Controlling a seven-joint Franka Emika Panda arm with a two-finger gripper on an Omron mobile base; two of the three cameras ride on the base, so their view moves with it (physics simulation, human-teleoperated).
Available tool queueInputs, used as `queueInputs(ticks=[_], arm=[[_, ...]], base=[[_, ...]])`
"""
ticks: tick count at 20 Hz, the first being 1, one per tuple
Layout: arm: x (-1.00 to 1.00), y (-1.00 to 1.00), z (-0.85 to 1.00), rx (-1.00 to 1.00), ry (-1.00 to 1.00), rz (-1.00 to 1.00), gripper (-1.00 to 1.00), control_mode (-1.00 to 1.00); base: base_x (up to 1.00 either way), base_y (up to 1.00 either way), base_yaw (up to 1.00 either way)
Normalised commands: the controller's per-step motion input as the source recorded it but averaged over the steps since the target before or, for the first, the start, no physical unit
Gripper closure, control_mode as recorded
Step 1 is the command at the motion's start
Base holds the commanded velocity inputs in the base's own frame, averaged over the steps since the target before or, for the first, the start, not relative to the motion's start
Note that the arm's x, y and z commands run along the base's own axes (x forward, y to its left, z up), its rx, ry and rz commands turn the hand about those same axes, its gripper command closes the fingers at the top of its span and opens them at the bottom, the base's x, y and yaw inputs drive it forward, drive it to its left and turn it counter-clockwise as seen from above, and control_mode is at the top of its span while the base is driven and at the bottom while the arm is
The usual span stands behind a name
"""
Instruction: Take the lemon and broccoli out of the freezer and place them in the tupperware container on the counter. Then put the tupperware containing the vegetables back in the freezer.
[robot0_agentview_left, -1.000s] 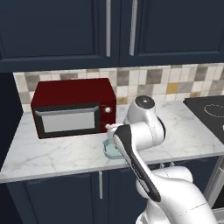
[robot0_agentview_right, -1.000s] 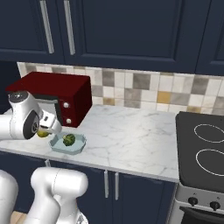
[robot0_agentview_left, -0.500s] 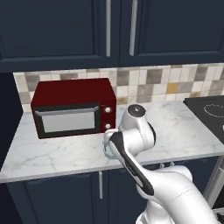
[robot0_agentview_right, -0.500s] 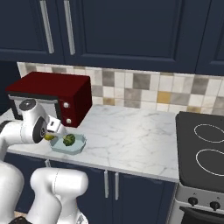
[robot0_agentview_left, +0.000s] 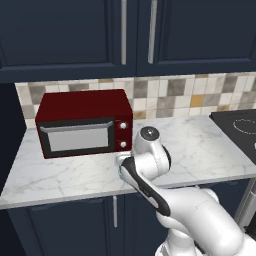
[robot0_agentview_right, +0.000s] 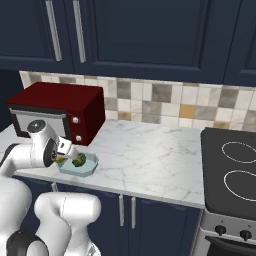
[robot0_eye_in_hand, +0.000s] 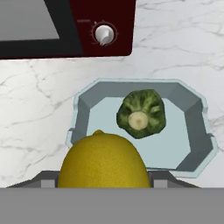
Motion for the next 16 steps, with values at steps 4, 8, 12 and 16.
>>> queueInputs(ticks=[4, 8, 12, 16], arm=[[0.3, 0.12, -0.26, -0.01, 0.0, 0.0, 1.0, -1.0], [0.23, 0.13, -0.25, -0.02, 0.0, 0.0, 1.0, -1.0], [0.18, 0.05, -0.23, -0.02, 0.0, 0.0, 1.0, -1.0], [0.07, 0.0, -0.12, -0.03, 0.0, 0.0, 1.0, -1.0]], base=[[0.0, 0.0, 0.0], [0.0, 0.0, 0.0], [0.0, 0.0, 0.0], [0.0, 0.0, 0.0]])
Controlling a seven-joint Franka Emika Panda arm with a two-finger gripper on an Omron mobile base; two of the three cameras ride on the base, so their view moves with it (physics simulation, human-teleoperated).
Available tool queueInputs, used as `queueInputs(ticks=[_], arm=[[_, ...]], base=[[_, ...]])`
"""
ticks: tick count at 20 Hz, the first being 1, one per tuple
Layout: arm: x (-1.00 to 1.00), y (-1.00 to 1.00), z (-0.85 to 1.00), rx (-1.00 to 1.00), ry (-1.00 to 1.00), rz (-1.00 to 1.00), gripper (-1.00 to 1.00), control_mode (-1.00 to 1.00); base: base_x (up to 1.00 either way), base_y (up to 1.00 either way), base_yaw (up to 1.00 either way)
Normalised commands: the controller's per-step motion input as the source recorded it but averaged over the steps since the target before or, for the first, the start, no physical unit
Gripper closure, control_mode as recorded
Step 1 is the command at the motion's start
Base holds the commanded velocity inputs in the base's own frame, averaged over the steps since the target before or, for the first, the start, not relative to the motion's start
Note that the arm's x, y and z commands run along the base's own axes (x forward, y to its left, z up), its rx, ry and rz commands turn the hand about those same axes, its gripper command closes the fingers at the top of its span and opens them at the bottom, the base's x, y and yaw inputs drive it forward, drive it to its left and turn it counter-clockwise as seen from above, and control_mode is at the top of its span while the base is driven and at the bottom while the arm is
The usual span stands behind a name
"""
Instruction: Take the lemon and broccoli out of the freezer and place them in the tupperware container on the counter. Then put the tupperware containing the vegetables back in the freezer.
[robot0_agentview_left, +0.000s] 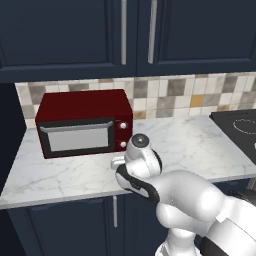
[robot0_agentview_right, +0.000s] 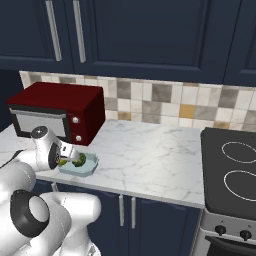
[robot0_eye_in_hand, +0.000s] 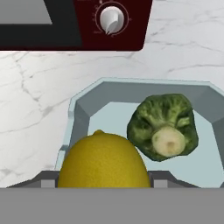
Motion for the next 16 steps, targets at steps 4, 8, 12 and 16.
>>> queueInputs(ticks=[4, 8, 12, 16], arm=[[0.0, 0.0, -0.05, -0.02, 0.0, 0.0, -1.0, -1.0], [0.03, 0.0, -0.03, -0.01, 0.0, 0.0, -1.0, -1.0], [0.03, 0.0, 0.0, 0.0, 0.0, 0.0, -1.0, -1.0], [0.01, -0.01, 0.07, 0.0, 0.0, 0.0, -1.0, -1.0]], base=[[0.0, 0.0, 0.0], [0.0, 0.0, 0.0], [0.0, 0.0, 0.0], [0.0, 0.0, 0.0]])
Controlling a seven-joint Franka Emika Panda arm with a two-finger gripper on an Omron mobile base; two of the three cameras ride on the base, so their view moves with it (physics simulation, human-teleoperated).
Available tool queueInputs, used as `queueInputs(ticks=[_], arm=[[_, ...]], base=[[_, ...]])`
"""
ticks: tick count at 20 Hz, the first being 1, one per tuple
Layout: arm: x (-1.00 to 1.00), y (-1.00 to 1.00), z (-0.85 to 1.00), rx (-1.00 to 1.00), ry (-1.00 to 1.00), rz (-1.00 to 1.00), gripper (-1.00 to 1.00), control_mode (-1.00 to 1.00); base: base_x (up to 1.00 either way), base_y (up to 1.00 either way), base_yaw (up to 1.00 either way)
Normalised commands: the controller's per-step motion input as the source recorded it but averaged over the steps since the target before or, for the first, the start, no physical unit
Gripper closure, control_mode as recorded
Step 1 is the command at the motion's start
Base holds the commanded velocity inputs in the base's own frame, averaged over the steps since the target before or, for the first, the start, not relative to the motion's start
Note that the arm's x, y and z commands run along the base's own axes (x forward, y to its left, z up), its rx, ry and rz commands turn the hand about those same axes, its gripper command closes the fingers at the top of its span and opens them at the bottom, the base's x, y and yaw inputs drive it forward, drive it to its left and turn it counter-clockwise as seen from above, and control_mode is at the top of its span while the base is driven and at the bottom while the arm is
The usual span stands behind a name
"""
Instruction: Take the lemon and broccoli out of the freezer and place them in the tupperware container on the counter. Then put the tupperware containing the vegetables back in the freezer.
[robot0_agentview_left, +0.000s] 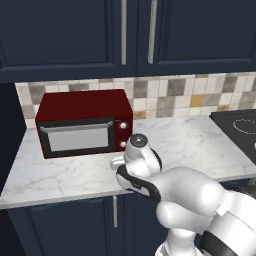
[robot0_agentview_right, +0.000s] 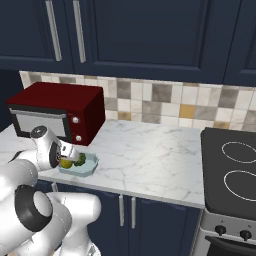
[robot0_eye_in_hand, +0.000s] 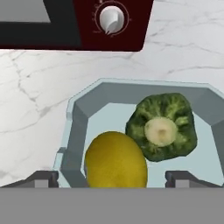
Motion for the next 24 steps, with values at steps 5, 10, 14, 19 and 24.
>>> queueInputs(ticks=[5, 10, 14, 19, 24], arm=[[-0.19, -0.09, 0.67, 0.0, -0.12, 0.0, -1.0, -1.0], [-0.51, -0.34, 0.88, 0.04, -0.08, 0.0, -1.0, -1.0], [-0.09, -0.62, 0.39, 0.1, 0.05, -0.02, -1.0, -1.0], [0.0, -0.59, -0.03, 0.09, 0.1, -0.01, -1.0, -1.0], [0.0, -0.38, -0.2, 0.09, 0.07, 0.0, -1.0, -1.0]], base=[[0.0, 0.0, 0.0], [0.0, 0.0, 0.0], [0.0, 0.0, 0.0], [0.0, 0.0, 0.0], [0.0, 0.0, 0.0]])
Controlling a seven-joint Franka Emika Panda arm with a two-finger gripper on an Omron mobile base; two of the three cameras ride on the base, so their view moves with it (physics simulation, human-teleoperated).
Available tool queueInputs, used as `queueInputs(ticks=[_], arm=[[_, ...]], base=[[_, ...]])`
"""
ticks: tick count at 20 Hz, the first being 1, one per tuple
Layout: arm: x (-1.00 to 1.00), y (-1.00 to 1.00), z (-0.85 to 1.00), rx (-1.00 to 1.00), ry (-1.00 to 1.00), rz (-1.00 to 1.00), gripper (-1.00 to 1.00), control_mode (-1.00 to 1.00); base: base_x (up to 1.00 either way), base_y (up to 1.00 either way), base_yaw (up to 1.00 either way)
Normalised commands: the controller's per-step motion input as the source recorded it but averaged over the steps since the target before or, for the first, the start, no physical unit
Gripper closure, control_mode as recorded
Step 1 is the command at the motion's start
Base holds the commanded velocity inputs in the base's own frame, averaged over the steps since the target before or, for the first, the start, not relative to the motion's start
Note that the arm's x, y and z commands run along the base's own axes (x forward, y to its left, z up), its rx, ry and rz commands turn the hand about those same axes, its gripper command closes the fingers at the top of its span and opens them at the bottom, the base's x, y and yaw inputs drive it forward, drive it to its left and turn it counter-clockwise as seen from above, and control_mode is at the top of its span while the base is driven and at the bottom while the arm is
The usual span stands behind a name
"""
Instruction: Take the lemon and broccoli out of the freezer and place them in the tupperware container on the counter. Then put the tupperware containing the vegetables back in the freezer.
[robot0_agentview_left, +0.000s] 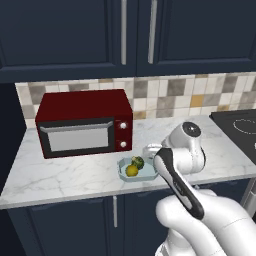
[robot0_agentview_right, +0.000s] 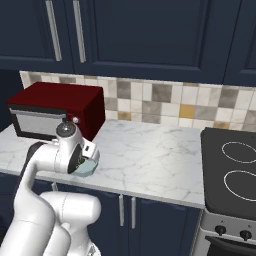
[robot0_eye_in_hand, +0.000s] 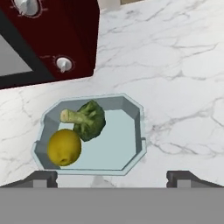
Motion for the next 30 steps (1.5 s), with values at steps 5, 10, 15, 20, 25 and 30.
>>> queueInputs(ticks=[5, 10, 15, 20, 25, 30], arm=[[0.04, -0.11, -0.26, 0.03, 0.05, 0.0, -1.0, -1.0], [0.11, 0.0, -0.33, 0.0, 0.05, 0.0, -1.0, -1.0], [0.09, 0.0, -0.44, 0.0, 0.03, 0.0, -1.0, -1.0], [0.17, 0.0, -0.45, 0.0, 0.02, 0.0, -1.0, -1.0], [0.21, 0.0, -0.54, 0.0, 0.01, 0.0, -1.0, -1.0], [0.11, 0.0, -0.54, 0.0, 0.02, 0.0, -1.0, -1.0]], base=[[0.0, 0.0, 0.0], [0.0, 0.0, 0.0], [0.0, 0.0, 0.0], [0.0, 0.0, 0.0], [0.0, 0.0, 0.0], [0.0, 0.0, 0.0]])
